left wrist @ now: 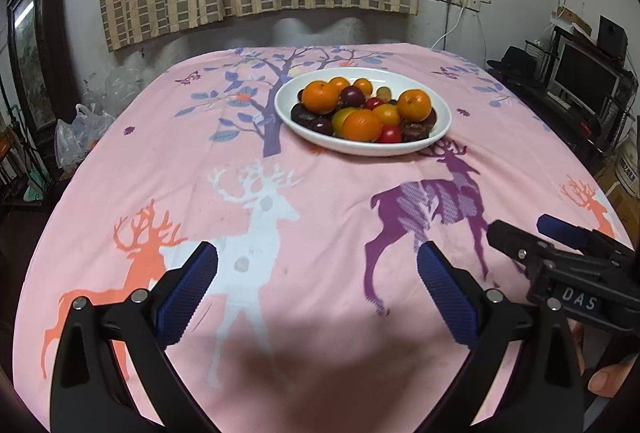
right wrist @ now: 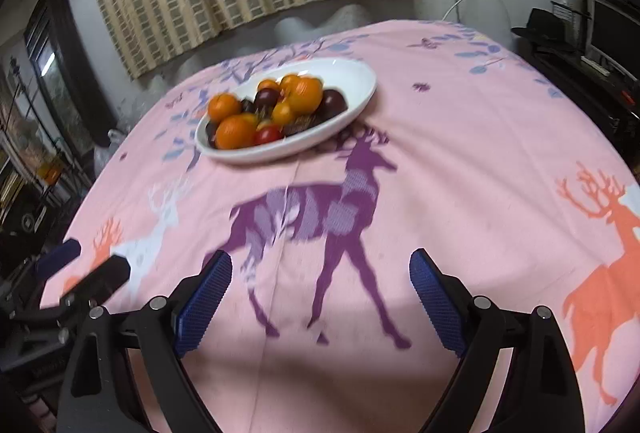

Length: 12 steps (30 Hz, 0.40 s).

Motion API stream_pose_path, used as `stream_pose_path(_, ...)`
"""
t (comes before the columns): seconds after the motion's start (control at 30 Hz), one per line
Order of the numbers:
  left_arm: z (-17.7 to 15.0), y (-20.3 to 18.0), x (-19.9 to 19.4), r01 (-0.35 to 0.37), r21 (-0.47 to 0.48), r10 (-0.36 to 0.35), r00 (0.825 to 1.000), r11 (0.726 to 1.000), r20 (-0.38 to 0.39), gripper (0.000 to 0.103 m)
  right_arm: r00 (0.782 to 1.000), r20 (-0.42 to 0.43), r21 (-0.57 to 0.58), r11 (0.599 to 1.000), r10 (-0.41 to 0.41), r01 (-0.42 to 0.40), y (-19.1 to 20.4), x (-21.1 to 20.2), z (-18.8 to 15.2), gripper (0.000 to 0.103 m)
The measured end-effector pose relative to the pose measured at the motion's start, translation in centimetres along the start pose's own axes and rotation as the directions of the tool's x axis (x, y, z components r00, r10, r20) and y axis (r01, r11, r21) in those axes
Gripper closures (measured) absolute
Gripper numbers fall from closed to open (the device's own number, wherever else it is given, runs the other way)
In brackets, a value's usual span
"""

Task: Organize fruits

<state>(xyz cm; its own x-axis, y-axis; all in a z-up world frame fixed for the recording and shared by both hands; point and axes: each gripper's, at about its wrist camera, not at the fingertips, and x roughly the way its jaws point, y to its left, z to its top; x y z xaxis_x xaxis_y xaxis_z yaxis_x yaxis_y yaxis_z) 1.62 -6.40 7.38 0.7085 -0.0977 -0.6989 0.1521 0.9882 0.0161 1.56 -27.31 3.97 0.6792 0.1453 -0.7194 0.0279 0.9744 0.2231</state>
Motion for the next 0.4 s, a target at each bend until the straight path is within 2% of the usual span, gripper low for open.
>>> stream_pose_path(0.1, -0.5, 0.6, 0.7, 0.009, -0.009, -0.009, 1.000, 1.000, -0.017, 0.005, 0.999, -0.035, -0.021, 1.000, -0.005, 0.004, 0.2, 0.6, -0.8, 0.012)
stream_pose_path(0.27, -0.8, 1.6, 1.7, 0.006, -0.053, -0.008, 0.999, 0.999, -0.035, 0.005, 1.000, 0.010, -0.024, 0.999, -0.022, 0.022, 0.2, -0.3, -0.5, 0.011)
stream_pose_path(0.4, -1.0, 2.0, 2.3, 0.012, -0.063, -0.016, 0.998, 0.998, -0.064, 0.005, 0.999, 0.004, -0.032, 0.998, -0.047, 0.047, 0.1, -0.2, -0.4, 0.009)
